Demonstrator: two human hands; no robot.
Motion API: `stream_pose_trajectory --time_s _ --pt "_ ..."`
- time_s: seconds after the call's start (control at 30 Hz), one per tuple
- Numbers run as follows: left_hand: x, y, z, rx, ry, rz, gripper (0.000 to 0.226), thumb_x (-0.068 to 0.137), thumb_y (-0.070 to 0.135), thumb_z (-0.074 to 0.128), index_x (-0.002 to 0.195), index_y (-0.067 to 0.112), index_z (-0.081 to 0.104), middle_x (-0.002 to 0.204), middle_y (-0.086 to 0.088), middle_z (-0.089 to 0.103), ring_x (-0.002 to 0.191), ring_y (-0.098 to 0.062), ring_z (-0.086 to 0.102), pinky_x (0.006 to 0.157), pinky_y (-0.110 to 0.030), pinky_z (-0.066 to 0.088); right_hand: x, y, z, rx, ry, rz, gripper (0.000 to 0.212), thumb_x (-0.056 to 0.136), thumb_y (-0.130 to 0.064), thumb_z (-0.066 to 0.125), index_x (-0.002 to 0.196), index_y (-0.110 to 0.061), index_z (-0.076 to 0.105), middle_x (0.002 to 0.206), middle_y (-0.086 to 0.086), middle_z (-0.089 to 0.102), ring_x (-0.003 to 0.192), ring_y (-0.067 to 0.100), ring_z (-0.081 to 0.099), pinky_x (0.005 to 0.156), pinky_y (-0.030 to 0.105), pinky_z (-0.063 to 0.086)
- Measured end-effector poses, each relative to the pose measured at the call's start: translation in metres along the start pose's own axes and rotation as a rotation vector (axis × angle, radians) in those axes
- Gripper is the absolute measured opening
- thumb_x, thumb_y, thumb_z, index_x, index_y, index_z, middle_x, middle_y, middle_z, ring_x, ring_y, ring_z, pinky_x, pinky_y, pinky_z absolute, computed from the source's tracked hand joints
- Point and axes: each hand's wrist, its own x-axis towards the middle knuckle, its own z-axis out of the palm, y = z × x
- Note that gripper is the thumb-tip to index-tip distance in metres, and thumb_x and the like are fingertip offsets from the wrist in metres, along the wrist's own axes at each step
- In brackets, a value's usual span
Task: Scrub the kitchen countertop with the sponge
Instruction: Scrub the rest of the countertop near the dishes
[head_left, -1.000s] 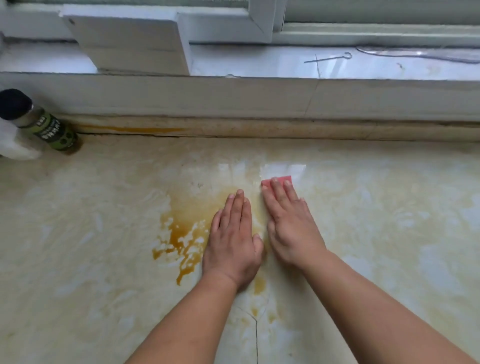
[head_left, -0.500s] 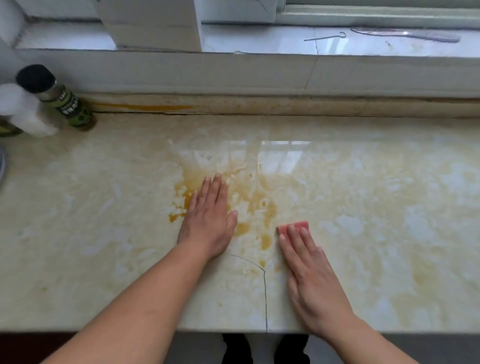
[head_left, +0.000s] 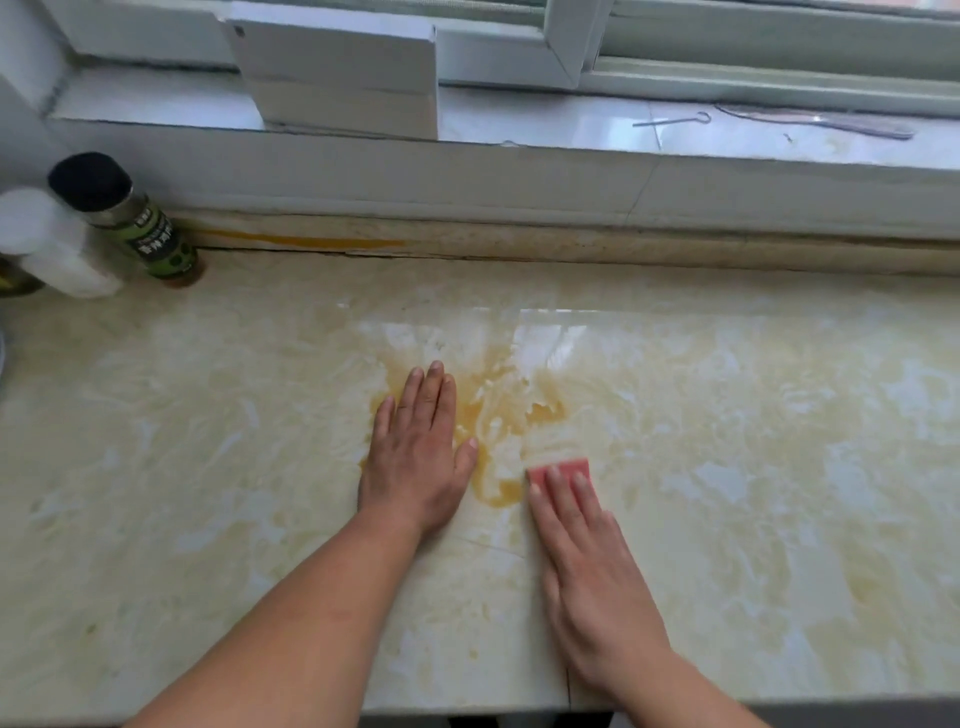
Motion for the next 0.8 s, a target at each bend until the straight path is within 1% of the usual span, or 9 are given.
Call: stream_pose_trajectory --time_s 0.07,0.1,0.2,0.27,0.37,0.47,0.67,0.73,0.8 --pt "0.001 0.0 0.0 -0.003 0.009 0.0 0.082 0.1 0.058 0.02 0.164 0.022 -0.018 0.17 0.005 -0.031 0.155 -0.013 -0.031 0.128 -0.043 -0.012 -0.016 0.006 0.003 -0.01 -0.012 -0.021 0.082 0.089 -0.027 0.043 0.164 -0.027 0.011 0.172 -0.007 0.003 0.159 0.018 0.004 0.12 0.039 0.025" --pt "0.001 0.0 0.0 0.0 0.012 0.001 0.082 0.1 0.058 0.02 0.164 0.022 -0.017 0.17 0.005 -0.031 0.155 -0.013 -0.03 0.128 -0.044 -0.011 -0.008 0.012 0.004 -0.032 -0.009 -0.029 0.081 0.089 -0.027 0.042 0.164 -0.027 0.01 0.172 -0.006 0.002 0.159 0.018 0.003 0.12 0.039 0.023" --pt "0.001 0.001 -0.001 0.005 0.008 0.002 0.082 0.101 0.058 0.022 0.165 0.022 -0.017 0.17 0.006 -0.031 0.155 -0.013 -0.031 0.129 -0.044 -0.01 0.048 0.015 -0.011 -0.059 -0.001 -0.016 0.076 0.099 -0.027 0.033 0.163 -0.029 -0.009 0.169 -0.01 -0.02 0.155 0.012 -0.021 0.128 0.04 0.007" --pt "0.001 0.0 -0.001 0.006 0.014 0.003 0.082 0.101 0.057 0.023 0.164 0.023 -0.017 0.169 0.006 -0.032 0.155 -0.012 -0.032 0.129 -0.044 -0.01 0.078 0.014 -0.017 -0.051 -0.009 0.009 0.074 0.102 -0.027 0.032 0.162 -0.029 -0.012 0.167 -0.012 -0.025 0.153 0.01 -0.027 0.128 0.043 0.001" --pt "0.0 0.001 -0.001 0.0 0.01 0.005 0.083 0.102 0.057 0.025 0.164 0.023 -0.018 0.168 0.007 -0.035 0.153 -0.011 -0.035 0.129 -0.043 -0.011 0.065 0.017 -0.007 -0.071 0.033 0.003 0.065 0.107 -0.035 0.028 0.163 -0.03 -0.005 0.171 -0.011 -0.014 0.156 0.012 -0.015 0.128 0.036 0.002" --pt "-0.001 0.001 -0.001 0.012 0.014 -0.003 0.084 0.099 0.059 0.021 0.164 0.024 -0.02 0.166 0.008 -0.038 0.151 -0.01 -0.037 0.128 -0.043 -0.012 0.039 0.025 0.002 -0.077 0.039 -0.035 0.065 0.105 -0.032 0.034 0.164 -0.03 0.006 0.172 -0.011 -0.002 0.158 0.014 -0.002 0.123 0.034 0.003" --pt "0.001 0.001 0.002 0.016 0.043 -0.019 0.087 0.092 0.062 0.018 0.165 0.027 -0.014 0.17 0.011 -0.031 0.153 -0.007 -0.033 0.128 -0.04 -0.013 0.145 0.013 -0.027 -0.02 -0.005 -0.017 0.066 0.107 -0.029 0.028 0.162 -0.03 -0.009 0.166 -0.014 -0.025 0.15 0.006 -0.031 0.127 0.038 -0.005" --pt "0.001 0.0 0.003 0.018 0.049 -0.018 0.087 0.093 0.062 0.022 0.166 0.027 -0.011 0.171 0.011 -0.028 0.154 -0.007 -0.031 0.127 -0.039 -0.013 0.142 0.012 -0.027 -0.024 -0.01 -0.046 0.068 0.107 -0.028 0.029 0.163 -0.03 -0.009 0.167 -0.012 -0.024 0.151 0.008 -0.03 0.126 0.038 -0.005" --pt "0.0 -0.002 0.005 0.028 0.058 -0.024 0.088 0.094 0.062 0.025 0.166 0.027 -0.008 0.171 0.012 -0.026 0.155 -0.007 -0.028 0.127 -0.037 -0.013 0.106 0.017 -0.018 -0.051 0.009 -0.097 0.07 0.104 -0.029 0.033 0.163 -0.03 -0.004 0.17 -0.011 -0.016 0.155 0.011 -0.019 0.127 0.034 -0.002"
